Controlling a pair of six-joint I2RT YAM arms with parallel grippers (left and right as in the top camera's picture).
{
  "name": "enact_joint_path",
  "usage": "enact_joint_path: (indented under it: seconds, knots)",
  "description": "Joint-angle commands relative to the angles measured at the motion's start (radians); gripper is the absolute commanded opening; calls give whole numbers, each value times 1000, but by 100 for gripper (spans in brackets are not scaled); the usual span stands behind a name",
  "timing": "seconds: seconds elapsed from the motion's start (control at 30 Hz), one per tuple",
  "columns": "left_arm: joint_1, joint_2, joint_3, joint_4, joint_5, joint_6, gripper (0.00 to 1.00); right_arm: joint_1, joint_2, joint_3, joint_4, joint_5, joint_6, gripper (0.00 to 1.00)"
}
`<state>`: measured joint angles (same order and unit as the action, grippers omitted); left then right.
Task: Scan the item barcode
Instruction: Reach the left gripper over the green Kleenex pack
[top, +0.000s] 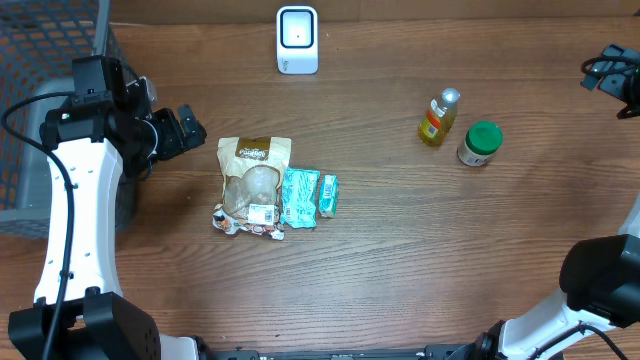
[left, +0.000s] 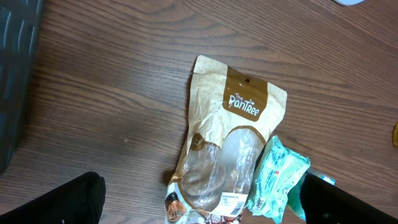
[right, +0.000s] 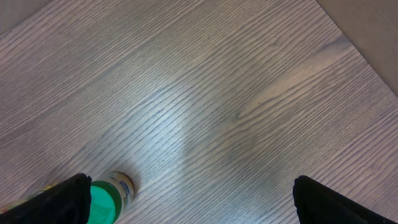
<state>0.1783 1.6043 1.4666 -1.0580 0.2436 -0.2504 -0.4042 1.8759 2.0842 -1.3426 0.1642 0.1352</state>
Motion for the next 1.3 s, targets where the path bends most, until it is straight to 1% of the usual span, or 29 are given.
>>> enact_joint_path:
  seconds: [0.0,0.07,0.2,0.23,0.33,0.37,0.4,0.43,0.47,0.5,0.53,0.67,0.77,0.93,1.07,1.1,1.27]
  knots:
    - [-3,-6,22,2,8,27,99,-1,-6,9,2,8,7,100]
    - [-3,-6,22,2,8,26,99,-1,-6,9,2,8,7,100]
    - [-3,-6,22,108,21,-80,99,-1,-6,9,2,8,7,100]
    - [-3,-6,22,106,35,-106,99,-1,-6,9,2,8,7,100]
    - [-18,-2,9,87,116,-113,99,-1,-6,9,2,8,7,100]
    - [-31,0,-2,87,134,-113,95,-1,-6,9,2,8,7,100]
    - [-47,2,-14,86,147,-113,84,-1,-6,9,2,8,7,100]
    - [-67,3,-29,87,153,-113,68,-1,-6,9,2,8,7,100]
    - [-100,7,-48,86,152,-112,39,-1,-6,9,2,8,7,100]
    - [-117,9,-58,87,148,-112,25,-1,-6,9,2,8,7,100]
    - [-143,11,-72,87,142,-110,4,-1,-6,9,2,8,7,100]
    - [-259,11,-128,95,103,-108,4,-1,-6,9,2,8,7,100]
    - [-352,11,-150,104,25,-116,4,-1,-6,9,2,8,7,100]
    - [-514,11,-178,169,-78,-134,4,-1,-6,9,2,8,7,100]
    - [-632,12,-183,182,-242,-225,4,-1,-6,9,2,8,7,100]
    - [-655,12,-183,183,-264,-240,4,-1,-6,9,2,8,7,100]
    - [-738,24,-183,203,-286,-261,4,-1,-6,9,2,8,7,100]
